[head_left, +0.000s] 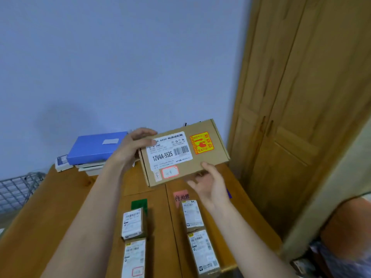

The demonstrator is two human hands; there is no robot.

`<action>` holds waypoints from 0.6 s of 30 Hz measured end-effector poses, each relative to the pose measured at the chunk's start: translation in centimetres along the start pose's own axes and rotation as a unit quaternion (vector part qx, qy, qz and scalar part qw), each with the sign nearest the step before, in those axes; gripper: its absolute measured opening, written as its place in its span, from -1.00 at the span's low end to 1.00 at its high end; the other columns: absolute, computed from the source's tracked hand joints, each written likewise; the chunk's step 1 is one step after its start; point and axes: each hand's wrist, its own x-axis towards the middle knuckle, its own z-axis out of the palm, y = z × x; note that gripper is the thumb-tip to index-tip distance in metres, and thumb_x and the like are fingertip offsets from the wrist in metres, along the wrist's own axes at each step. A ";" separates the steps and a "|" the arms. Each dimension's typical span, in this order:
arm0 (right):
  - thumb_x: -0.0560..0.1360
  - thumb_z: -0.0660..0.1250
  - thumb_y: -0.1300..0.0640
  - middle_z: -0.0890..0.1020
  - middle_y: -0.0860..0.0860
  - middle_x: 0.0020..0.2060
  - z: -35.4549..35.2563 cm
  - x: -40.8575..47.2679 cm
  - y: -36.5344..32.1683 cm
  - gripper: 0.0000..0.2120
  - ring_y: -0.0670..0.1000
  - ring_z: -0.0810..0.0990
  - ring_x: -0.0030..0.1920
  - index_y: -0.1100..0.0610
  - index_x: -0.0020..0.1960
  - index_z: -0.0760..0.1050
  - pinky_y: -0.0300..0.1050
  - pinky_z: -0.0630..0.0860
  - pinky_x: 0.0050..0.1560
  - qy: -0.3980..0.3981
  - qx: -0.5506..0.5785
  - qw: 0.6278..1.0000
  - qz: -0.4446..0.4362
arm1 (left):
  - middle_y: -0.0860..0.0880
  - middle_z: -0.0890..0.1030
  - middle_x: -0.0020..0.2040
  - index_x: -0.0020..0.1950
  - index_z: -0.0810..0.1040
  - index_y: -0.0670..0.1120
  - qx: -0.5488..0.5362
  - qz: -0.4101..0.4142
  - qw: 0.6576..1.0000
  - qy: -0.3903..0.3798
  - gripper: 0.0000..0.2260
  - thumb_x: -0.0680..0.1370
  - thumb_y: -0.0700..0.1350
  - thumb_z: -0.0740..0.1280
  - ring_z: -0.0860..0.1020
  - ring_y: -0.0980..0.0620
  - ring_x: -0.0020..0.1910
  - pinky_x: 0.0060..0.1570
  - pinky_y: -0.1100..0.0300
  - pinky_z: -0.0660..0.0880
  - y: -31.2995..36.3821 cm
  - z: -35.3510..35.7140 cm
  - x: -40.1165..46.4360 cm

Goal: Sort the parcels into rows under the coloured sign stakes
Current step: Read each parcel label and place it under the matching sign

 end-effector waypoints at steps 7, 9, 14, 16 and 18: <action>-0.02 0.63 0.01 0.64 0.09 0.03 2.2 -4.1 -1.0 -0.13 0.12 0.60 0.12 0.05 0.24 0.41 0.16 0.60 0.01 -0.043 0.000 0.994 -0.096 | 0.03 0.65 -0.43 -0.25 0.65 -0.06 0.092 0.124 0.984 -0.093 -0.79 0.14 -0.09 0.44 0.59 0.13 -0.48 -0.50 0.39 0.44 8.1 1.0 -0.8; -0.03 0.63 -0.01 0.62 0.10 0.06 2.9 -4.1 -1.1 -0.08 0.14 0.56 0.16 0.05 0.28 0.39 0.16 0.59 0.03 -0.038 -0.006 0.993 -0.108 | 0.03 0.65 -0.44 -0.28 0.66 -0.03 0.089 0.134 0.982 -0.096 -0.81 0.14 -0.08 0.44 0.59 0.12 -0.48 -0.49 0.38 0.44 8.6 0.7 -0.6; 0.36 0.33 0.11 0.56 0.13 0.14 3.6 -2.6 -0.8 -0.42 0.14 0.53 0.17 0.07 0.37 0.35 0.11 0.60 -0.03 -0.003 -0.022 0.992 -0.125 | 0.02 0.65 -0.39 -0.22 0.59 -0.08 0.063 0.120 0.983 -0.123 -0.79 0.17 -0.10 0.43 0.59 0.11 -0.47 -0.52 0.36 0.44 6.8 -1.1 -0.1; 0.45 0.26 0.14 0.57 0.14 0.10 3.5 -1.1 -0.9 -0.59 0.13 0.54 0.13 0.10 0.30 0.39 0.05 0.59 -0.09 0.038 -0.047 0.990 -0.130 | 0.04 0.66 -0.31 -0.14 0.52 -0.10 0.057 0.082 0.985 -0.140 -0.73 0.19 -0.15 0.43 0.61 0.10 -0.42 -0.51 0.35 0.46 4.8 -1.8 0.0; 0.53 0.22 0.17 0.60 0.08 -0.01 3.5 0.6 -1.2 -0.82 0.07 0.57 0.00 0.08 0.13 0.45 0.00 0.55 -0.11 0.078 -0.089 0.983 -0.139 | -0.01 0.66 -0.10 -0.06 0.50 -0.04 0.063 0.029 0.985 -0.159 -0.63 0.16 -0.11 0.43 0.64 0.01 -0.22 -0.30 0.22 0.52 2.1 -2.2 0.4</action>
